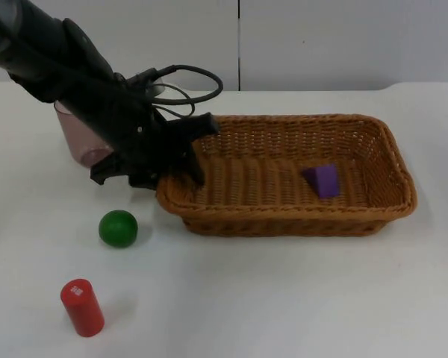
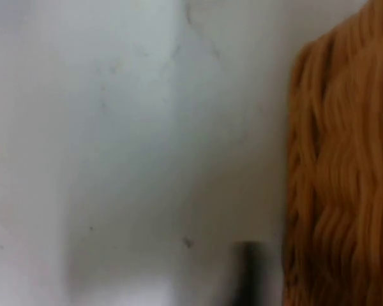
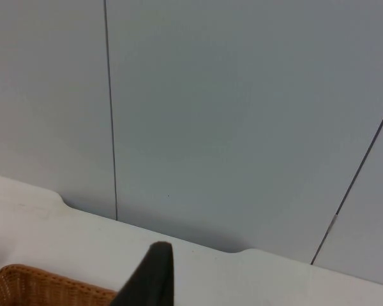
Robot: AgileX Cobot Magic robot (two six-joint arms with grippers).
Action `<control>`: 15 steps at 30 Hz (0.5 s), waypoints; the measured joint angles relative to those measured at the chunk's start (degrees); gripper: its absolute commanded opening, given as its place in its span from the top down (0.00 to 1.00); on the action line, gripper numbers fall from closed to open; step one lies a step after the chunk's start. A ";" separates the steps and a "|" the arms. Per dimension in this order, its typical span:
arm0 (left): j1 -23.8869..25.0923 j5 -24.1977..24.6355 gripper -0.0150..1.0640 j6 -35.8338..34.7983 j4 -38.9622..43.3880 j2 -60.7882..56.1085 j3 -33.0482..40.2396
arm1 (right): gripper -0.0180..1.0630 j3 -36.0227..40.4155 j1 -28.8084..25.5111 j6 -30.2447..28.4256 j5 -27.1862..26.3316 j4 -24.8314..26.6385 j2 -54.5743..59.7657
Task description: Pick up the basket with the left hand and place the triangular block into the basket with the right hand.
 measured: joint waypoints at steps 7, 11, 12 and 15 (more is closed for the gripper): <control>0.00 3.18 0.02 -0.21 -0.11 -1.64 -0.35 | 0.02 0.00 0.00 -0.26 0.10 0.00 0.00; 0.00 3.55 0.02 -4.32 3.38 -5.83 -0.35 | 0.02 0.00 0.00 -0.49 0.10 0.00 0.00; 0.00 3.55 0.02 -4.32 3.38 -5.83 -0.35 | 0.02 0.00 0.00 -0.49 0.10 0.00 0.00; 0.00 3.93 0.02 -11.53 13.92 -9.93 -0.35 | 0.02 0.00 0.00 -0.49 0.10 0.00 0.00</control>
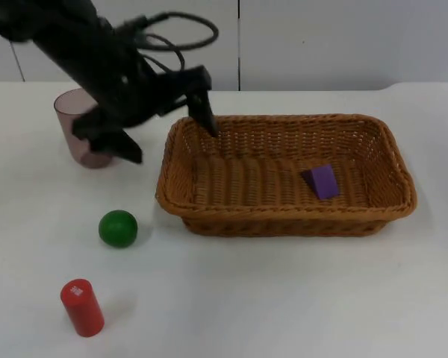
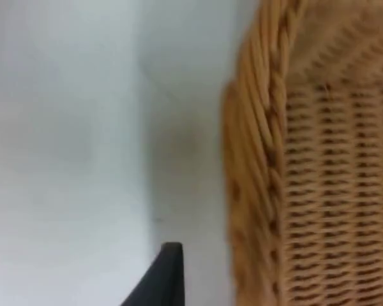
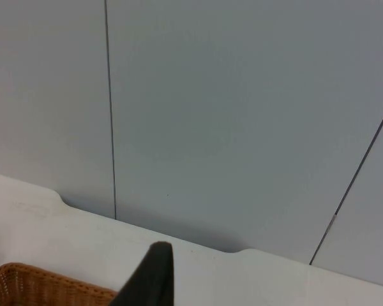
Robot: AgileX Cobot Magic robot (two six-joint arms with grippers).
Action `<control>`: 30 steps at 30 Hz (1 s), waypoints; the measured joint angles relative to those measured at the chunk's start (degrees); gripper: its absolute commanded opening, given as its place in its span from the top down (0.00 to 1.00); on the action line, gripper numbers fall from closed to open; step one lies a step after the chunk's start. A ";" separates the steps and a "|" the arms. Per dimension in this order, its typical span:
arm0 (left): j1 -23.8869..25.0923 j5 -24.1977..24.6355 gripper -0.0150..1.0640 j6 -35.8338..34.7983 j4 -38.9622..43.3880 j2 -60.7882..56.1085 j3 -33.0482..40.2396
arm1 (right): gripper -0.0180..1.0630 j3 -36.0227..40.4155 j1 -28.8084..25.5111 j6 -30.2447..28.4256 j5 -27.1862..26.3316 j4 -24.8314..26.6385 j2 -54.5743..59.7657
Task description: Pick up the basket with the left hand and place the triangular block into the basket with the right hand.
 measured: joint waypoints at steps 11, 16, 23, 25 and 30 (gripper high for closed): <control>0.00 -1.61 0.02 -7.63 24.03 -20.02 6.89 | 0.02 0.00 0.00 -0.16 1.21 0.11 0.00; 0.00 -3.99 0.02 -7.76 29.63 -33.96 14.17 | 0.02 0.00 0.00 -0.16 2.64 0.22 0.00; 0.00 -7.03 0.02 -10.77 42.27 -48.76 14.95 | 0.02 0.12 0.00 1.10 2.60 -0.06 0.00; 0.00 -11.01 0.02 -11.44 45.52 -53.18 14.98 | 0.02 0.12 0.00 3.19 1.99 -1.65 0.00; 0.00 -14.28 0.02 -16.87 45.77 -60.71 13.54 | 0.02 0.12 0.00 3.64 -0.78 -6.06 0.00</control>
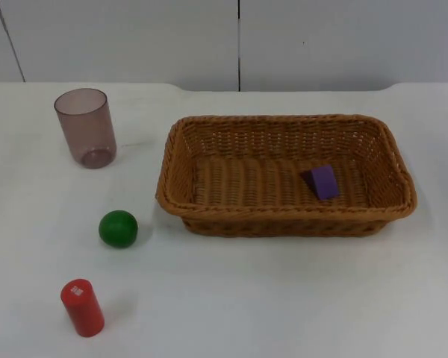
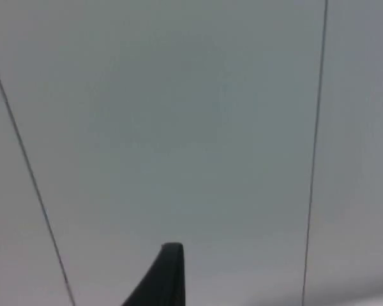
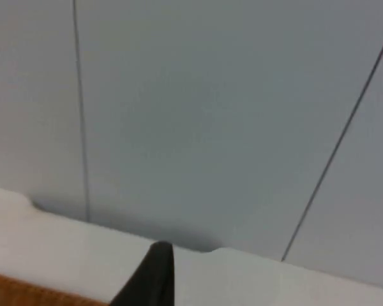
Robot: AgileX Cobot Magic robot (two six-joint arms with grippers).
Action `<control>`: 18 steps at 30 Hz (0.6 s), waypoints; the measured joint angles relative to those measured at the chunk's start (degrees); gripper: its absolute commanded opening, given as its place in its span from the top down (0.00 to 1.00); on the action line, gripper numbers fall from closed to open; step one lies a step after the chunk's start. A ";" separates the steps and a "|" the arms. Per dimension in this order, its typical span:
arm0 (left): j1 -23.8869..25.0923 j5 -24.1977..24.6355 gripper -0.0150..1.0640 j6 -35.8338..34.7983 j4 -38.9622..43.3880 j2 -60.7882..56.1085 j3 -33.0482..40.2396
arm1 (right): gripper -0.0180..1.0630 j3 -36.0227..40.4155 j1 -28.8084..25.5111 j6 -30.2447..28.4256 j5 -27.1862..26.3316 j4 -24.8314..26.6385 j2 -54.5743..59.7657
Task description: Pick up the basket with the left hand and place the triangular block into the basket with the right hand.
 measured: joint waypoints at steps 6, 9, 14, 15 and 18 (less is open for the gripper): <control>0.00 8.61 0.02 -1.24 0.00 -0.86 -5.34 | 0.02 0.00 0.00 4.49 -5.28 -1.57 -0.13; 0.00 10.85 0.02 -1.52 0.14 0.22 -6.15 | 0.02 0.00 0.00 5.45 -5.10 -1.83 -0.14; 0.00 11.50 0.02 -4.45 2.64 1.15 -7.64 | 0.02 0.16 0.00 7.19 -2.00 -2.44 -0.02; 0.00 12.18 0.02 -5.55 3.44 1.27 -8.25 | 0.02 0.44 0.00 8.25 -2.18 -2.91 -0.02; 0.78 12.96 0.02 -7.53 5.09 1.65 -9.27 | 0.02 2.42 0.00 11.55 -3.34 -5.24 -1.37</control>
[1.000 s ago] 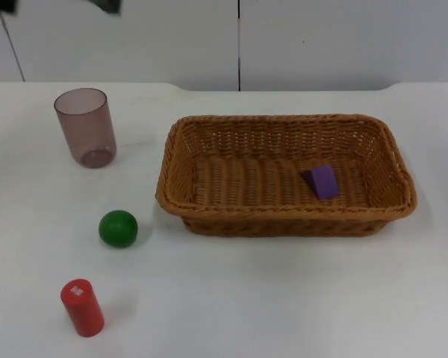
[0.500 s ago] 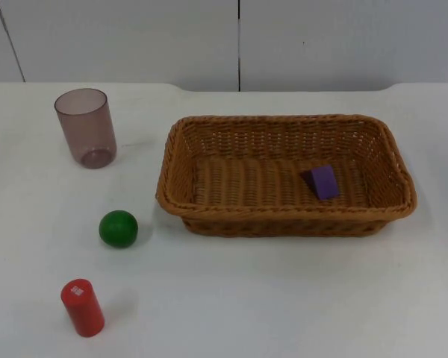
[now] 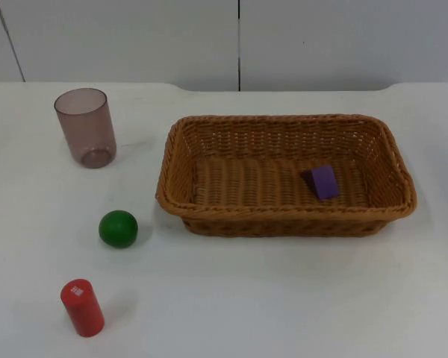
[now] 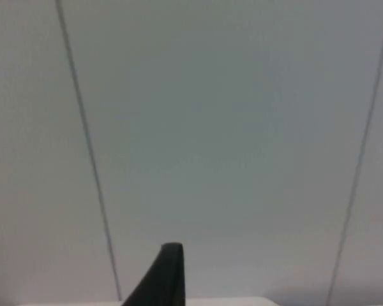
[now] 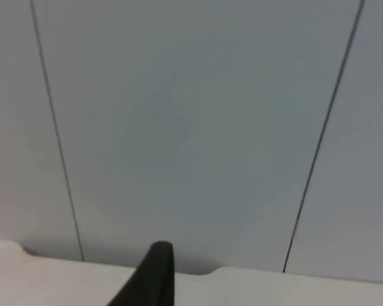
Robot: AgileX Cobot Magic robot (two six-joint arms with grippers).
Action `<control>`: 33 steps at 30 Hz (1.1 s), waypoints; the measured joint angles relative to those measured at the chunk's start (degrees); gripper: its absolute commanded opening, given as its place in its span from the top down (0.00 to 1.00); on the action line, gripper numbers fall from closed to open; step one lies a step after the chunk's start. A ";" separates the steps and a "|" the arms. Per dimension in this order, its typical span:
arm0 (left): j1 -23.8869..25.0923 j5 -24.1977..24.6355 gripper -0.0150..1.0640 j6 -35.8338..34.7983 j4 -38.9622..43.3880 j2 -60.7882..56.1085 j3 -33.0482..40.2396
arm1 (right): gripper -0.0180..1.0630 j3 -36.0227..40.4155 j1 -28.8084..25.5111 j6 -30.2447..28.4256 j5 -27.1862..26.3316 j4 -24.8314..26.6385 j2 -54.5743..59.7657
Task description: Pick up the basket with the left hand and place the triangular block into the basket with the right hand.
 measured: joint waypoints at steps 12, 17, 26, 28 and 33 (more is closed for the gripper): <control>2.85 6.07 0.02 -1.03 4.06 -5.36 2.66 | 0.02 18.59 0.00 3.95 -3.74 -6.25 -26.42; 2.85 8.49 0.02 0.51 3.12 -17.17 12.65 | 0.02 20.19 0.00 -2.26 0.52 -6.66 -38.46; 2.85 9.37 0.02 8.78 -2.59 -35.20 14.78 | 0.02 20.30 -10.63 -14.10 1.78 -0.36 -49.70; 2.85 10.04 0.02 12.76 -5.35 -39.16 14.78 | 0.02 20.30 -13.44 -16.12 1.30 5.39 -52.13; 5.82 12.00 0.02 17.47 -7.46 -47.69 13.71 | 0.02 20.18 -17.25 -18.24 2.15 11.02 -56.66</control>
